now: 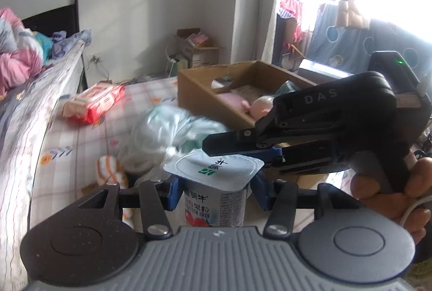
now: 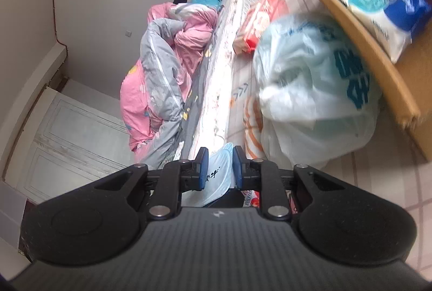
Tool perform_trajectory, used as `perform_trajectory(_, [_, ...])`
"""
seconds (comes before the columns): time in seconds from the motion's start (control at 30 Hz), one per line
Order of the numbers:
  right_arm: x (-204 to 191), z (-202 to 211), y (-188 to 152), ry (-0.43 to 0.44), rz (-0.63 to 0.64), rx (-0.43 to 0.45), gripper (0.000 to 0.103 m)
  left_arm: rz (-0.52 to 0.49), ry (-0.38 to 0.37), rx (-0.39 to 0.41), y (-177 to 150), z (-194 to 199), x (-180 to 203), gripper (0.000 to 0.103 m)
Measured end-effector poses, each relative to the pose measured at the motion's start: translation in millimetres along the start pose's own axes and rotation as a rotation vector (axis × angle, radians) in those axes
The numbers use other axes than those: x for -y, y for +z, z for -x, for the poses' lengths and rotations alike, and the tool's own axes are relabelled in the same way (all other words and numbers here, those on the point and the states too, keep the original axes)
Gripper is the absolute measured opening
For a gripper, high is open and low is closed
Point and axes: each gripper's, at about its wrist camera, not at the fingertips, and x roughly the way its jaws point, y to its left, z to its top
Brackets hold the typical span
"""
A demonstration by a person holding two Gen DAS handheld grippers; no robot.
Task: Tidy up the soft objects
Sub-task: 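Place the yogurt cup into the cardboard box and open the right gripper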
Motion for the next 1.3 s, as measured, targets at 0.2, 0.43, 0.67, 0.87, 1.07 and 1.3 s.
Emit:
perform_trajectory(0.2, [-9.4,56.4,62.1,-0.020,0.045,0.115,0.020,-0.041,-0.107,0.022,57.3,-41.2,31.7,0.054])
perform_trajectory(0.43, [28.8,108.5,122.3,-0.123,0.004,0.171,0.020,-0.063,-0.239,-0.084,96.4,-120.0,64.5,0.054])
perform_trajectory(0.67, [88.4,103.9,154.2,-0.234,-0.098,0.039,0.021,-0.055,-0.280,-0.318,88.5,-187.7,71.9,0.052])
perform_trajectory(0.87, [121.4,89.9,159.4,-0.328,-0.128,-0.078,0.022,-0.096,-0.251,-0.384,71.2,-199.7,70.4,0.059])
perform_trajectory(1.07, [133.3,79.7,161.0,-0.356,-0.130,-0.150,0.025,-0.100,-0.229,-0.353,78.1,-182.9,69.0,0.063])
perform_trajectory(1.3, [123.0,64.1,171.2,-0.459,-0.028,-0.144,0.039,-0.042,-0.182,-0.257,83.2,-142.9,44.5,0.067])
